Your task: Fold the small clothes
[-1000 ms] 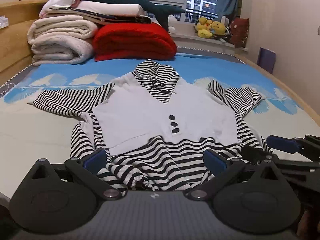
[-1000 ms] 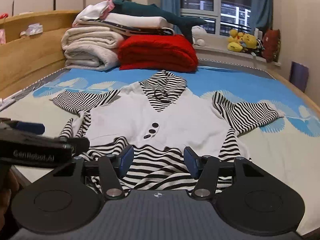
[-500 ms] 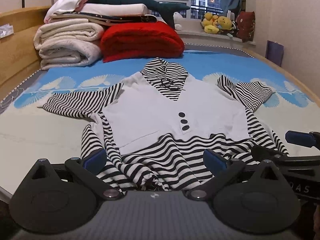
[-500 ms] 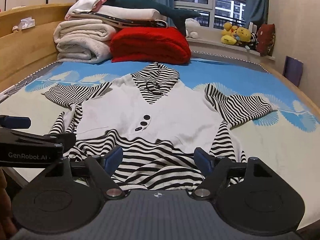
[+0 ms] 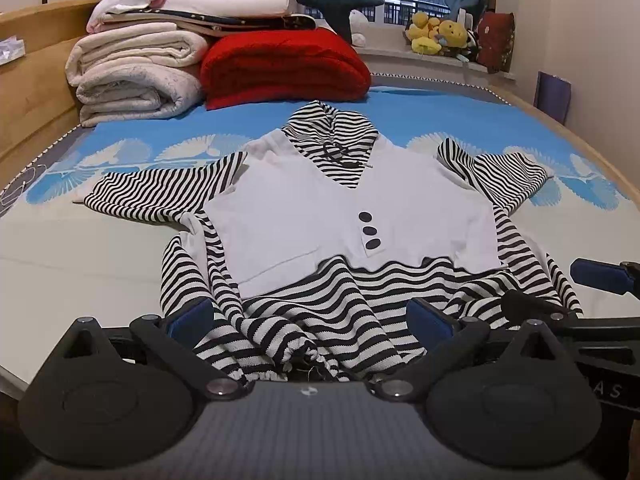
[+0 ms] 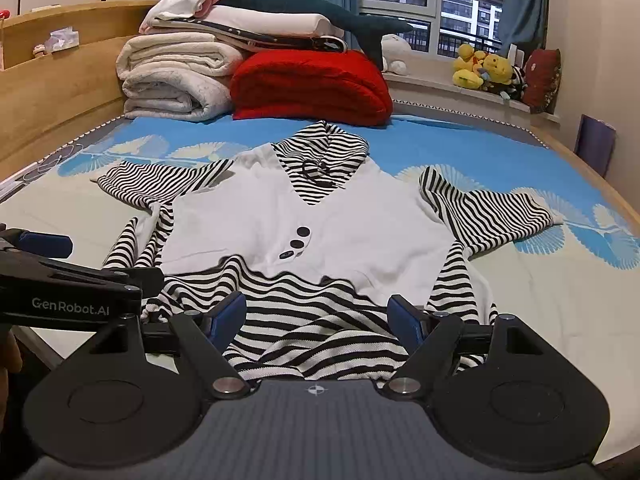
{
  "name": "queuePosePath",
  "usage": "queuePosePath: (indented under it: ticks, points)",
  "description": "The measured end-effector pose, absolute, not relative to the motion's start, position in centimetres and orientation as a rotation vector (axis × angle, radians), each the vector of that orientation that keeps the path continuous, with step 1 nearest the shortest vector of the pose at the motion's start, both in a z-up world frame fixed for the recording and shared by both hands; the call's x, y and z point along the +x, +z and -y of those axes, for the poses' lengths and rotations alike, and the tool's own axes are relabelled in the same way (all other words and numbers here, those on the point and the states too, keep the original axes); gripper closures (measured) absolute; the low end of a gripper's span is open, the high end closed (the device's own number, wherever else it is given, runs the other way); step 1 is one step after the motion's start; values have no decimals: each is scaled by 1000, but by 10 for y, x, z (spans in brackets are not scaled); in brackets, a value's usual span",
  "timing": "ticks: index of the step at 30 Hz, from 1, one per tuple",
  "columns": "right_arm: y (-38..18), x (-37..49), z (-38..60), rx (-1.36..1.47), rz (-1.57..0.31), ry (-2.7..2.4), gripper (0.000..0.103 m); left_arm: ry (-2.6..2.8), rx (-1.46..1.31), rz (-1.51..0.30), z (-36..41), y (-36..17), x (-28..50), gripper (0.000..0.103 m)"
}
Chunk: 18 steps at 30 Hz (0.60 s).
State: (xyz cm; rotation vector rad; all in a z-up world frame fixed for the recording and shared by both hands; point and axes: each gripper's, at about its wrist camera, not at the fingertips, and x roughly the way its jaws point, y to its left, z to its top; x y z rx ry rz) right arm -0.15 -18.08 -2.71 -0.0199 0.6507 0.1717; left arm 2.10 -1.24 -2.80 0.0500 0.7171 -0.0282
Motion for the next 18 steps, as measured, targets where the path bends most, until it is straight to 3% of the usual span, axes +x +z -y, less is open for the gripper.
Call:
queuePosePath:
  ticks: [18]
  points:
    - [-30,2,189,-1,-647,148,24,-68,29,-734,14,-29,25,1]
